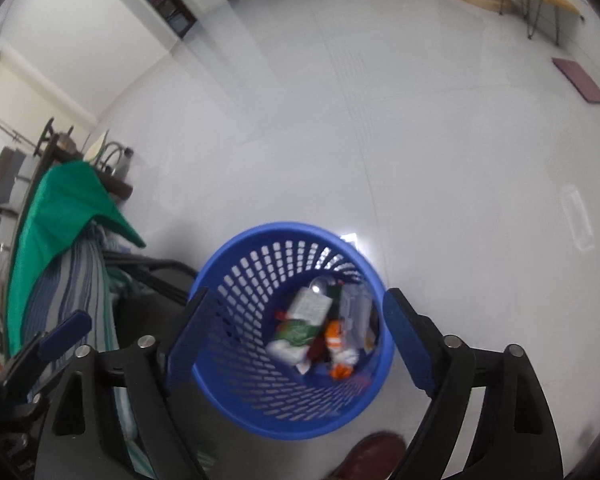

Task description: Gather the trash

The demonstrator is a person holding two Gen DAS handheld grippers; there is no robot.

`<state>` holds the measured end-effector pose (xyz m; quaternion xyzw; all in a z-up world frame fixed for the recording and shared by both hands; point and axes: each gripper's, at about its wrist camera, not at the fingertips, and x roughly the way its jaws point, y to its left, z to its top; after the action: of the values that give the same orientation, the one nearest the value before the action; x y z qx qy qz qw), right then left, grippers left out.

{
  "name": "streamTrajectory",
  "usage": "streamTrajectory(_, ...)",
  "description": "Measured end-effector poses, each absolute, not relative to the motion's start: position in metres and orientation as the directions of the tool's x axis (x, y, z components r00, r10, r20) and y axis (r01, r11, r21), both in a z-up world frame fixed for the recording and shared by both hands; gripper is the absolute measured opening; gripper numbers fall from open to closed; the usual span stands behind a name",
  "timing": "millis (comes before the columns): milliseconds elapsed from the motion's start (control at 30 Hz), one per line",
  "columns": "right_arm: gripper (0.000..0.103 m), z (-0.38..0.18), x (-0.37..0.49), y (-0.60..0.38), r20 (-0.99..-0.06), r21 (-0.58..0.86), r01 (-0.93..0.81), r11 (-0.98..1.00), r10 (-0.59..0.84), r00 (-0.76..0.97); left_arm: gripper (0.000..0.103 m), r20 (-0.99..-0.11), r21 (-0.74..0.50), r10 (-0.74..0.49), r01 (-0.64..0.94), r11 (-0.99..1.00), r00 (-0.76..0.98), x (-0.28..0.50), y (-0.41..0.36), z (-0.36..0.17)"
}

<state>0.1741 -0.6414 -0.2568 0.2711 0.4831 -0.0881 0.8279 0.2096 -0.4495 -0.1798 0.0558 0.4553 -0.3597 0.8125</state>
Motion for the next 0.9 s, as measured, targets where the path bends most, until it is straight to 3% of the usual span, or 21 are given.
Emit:
streamTrajectory(67, 0.098, -0.236, 0.160, -0.642, -0.842, 0.341, 0.412, 0.845, 0.080, 0.533, 0.066, -0.758, -0.195, -0.537, 0.657, 0.729, 0.370, 0.190, -0.443, -0.160)
streamTrajectory(133, 0.103, -0.208, 0.139, -0.635, -0.827, 0.319, 0.399, 0.860, 0.046, 0.561, 0.083, -0.728, -0.155, -0.539, 0.664, 0.732, 0.424, 0.169, -0.431, -0.143)
streamTrajectory(200, 0.103, -0.185, 0.117, -0.623, -0.807, 0.302, 0.388, 0.871, 0.017, 0.590, 0.092, -0.690, -0.135, -0.555, 0.671, 0.729, 0.464, 0.144, -0.415, -0.130)
streamTrajectory(267, 0.103, -0.165, 0.084, -0.609, -0.792, 0.264, 0.378, 0.887, -0.024, 0.611, 0.103, -0.716, -0.128, -0.545, 0.686, 0.716, 0.436, 0.120, -0.405, -0.128)
streamTrajectory(400, 0.103, -0.159, 0.033, -0.579, -0.817, 0.093, 0.413, 0.906, -0.168, 0.552, 0.103, -0.736, -0.099, -0.511, 0.675, 0.731, 0.445, 0.084, -0.385, -0.133)
streamTrajectory(500, 0.103, -0.156, -0.001, -0.563, -0.807, 0.093, 0.392, 0.915, -0.162, 0.569, 0.103, -0.740, -0.085, -0.477, 0.639, 0.764, 0.473, 0.066, -0.370, -0.131)
streamTrajectory(600, 0.103, -0.148, -0.020, -0.543, -0.777, 0.030, 0.383, 0.923, -0.219, 0.590, 0.103, -0.751, 0.011, -0.370, 0.571, 0.821, 0.546, 0.055, -0.362, -0.126)
streamTrajectory(900, 0.103, -0.136, -0.034, -0.506, -0.742, -0.010, 0.312, 0.950, -0.216, 0.634, 0.103, -0.762, 0.029, -0.345, 0.560, 0.828, 0.549, 0.051, -0.348, -0.120)
